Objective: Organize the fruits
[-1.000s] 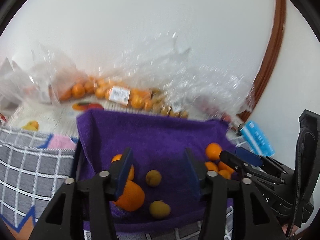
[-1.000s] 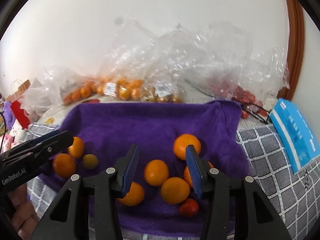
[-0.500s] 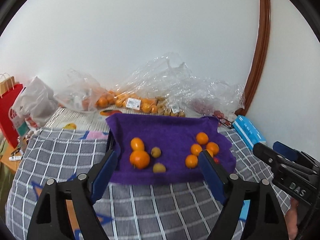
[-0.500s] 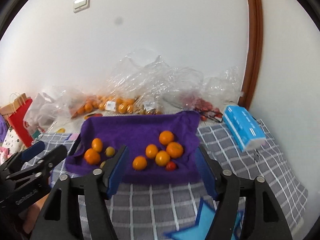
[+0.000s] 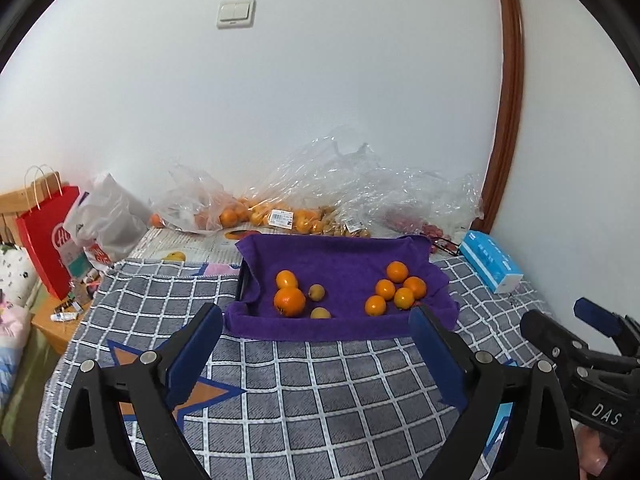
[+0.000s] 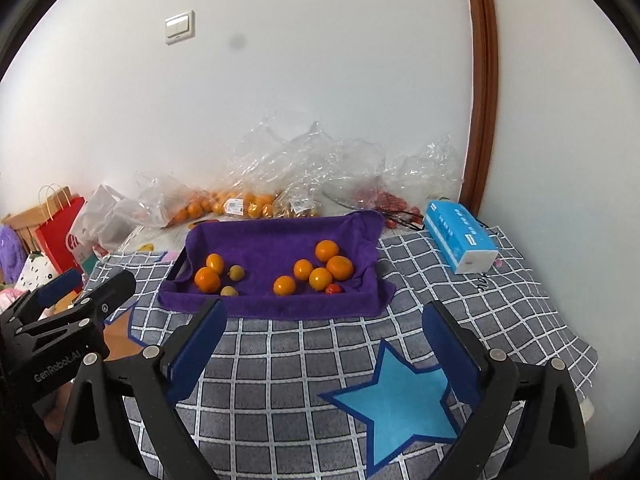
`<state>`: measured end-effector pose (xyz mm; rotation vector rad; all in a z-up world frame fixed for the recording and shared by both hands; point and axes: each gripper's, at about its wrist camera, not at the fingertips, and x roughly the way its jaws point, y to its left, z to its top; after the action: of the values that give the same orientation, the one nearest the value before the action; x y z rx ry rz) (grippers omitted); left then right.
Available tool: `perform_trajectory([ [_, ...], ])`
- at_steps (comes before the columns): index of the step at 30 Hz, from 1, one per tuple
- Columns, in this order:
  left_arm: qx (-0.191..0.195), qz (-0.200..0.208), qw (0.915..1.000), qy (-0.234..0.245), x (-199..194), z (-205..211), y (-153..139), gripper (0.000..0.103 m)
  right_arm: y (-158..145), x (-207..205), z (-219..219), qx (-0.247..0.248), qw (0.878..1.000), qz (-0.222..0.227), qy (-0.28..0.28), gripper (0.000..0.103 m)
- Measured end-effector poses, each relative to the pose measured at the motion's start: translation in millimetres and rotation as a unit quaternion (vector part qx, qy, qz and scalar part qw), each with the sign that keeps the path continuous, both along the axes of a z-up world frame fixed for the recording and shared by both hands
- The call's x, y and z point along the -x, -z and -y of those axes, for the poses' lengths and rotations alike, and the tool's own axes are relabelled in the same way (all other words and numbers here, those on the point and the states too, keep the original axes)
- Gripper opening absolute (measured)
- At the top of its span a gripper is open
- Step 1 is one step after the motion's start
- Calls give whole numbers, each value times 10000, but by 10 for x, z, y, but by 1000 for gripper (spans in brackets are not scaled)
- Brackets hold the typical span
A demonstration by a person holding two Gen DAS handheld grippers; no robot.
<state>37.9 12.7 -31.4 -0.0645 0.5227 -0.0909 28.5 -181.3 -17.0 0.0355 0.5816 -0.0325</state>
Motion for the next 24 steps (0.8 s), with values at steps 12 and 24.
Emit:
perform_trajectory([
  [12,-23,-34,10000,-11,51,48,-45,95,-51,81,108,-87,9999,59,109,97],
  [24,-62,-24,10000,-8,79,95,-62,95,-53,84,144,-97,9998,22,150,97],
])
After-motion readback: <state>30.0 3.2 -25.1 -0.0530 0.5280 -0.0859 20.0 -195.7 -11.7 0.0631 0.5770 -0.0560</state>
